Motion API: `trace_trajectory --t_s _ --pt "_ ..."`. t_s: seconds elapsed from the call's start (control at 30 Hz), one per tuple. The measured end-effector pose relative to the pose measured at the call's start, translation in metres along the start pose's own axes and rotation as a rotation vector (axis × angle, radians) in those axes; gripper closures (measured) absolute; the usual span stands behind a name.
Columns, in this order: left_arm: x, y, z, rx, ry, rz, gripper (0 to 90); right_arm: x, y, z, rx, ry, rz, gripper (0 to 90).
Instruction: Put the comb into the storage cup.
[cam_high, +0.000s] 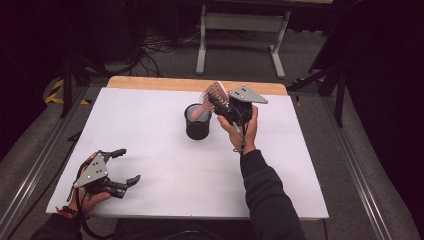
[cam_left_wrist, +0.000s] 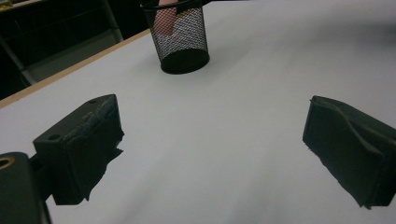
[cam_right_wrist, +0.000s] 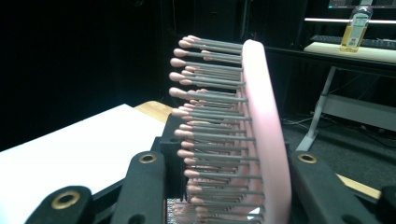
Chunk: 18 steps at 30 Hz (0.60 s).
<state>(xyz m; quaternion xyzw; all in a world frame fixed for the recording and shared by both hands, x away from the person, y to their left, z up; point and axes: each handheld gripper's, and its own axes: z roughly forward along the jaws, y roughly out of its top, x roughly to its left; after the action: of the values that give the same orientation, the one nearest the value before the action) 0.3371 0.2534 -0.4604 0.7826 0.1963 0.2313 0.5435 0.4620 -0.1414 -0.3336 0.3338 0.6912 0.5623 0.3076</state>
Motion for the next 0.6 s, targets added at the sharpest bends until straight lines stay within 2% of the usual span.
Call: trace_trajectory --t_s 0.13,0.17,0.4,0.43,0.6 --pt "0.000 0.000 0.000 0.013 0.001 0.005 5.9 0.003 -0.005 0.003 0.004 0.009 0.013 63.2" --pt "0.000 0.000 0.000 0.013 0.009 0.019 5.8 0.004 -0.006 0.003 0.007 0.008 0.008 63.2" --pt "-0.002 0.000 0.001 0.013 0.008 0.014 5.9 0.006 -0.014 0.010 0.027 0.012 0.020 63.1" --pt "-0.001 0.000 0.001 0.022 0.012 0.026 6.0 0.007 -0.015 0.010 0.027 0.008 0.022 63.1" --pt "-0.002 0.000 0.001 0.025 0.016 0.028 5.9 0.009 -0.019 0.015 0.035 0.017 0.034 63.0"
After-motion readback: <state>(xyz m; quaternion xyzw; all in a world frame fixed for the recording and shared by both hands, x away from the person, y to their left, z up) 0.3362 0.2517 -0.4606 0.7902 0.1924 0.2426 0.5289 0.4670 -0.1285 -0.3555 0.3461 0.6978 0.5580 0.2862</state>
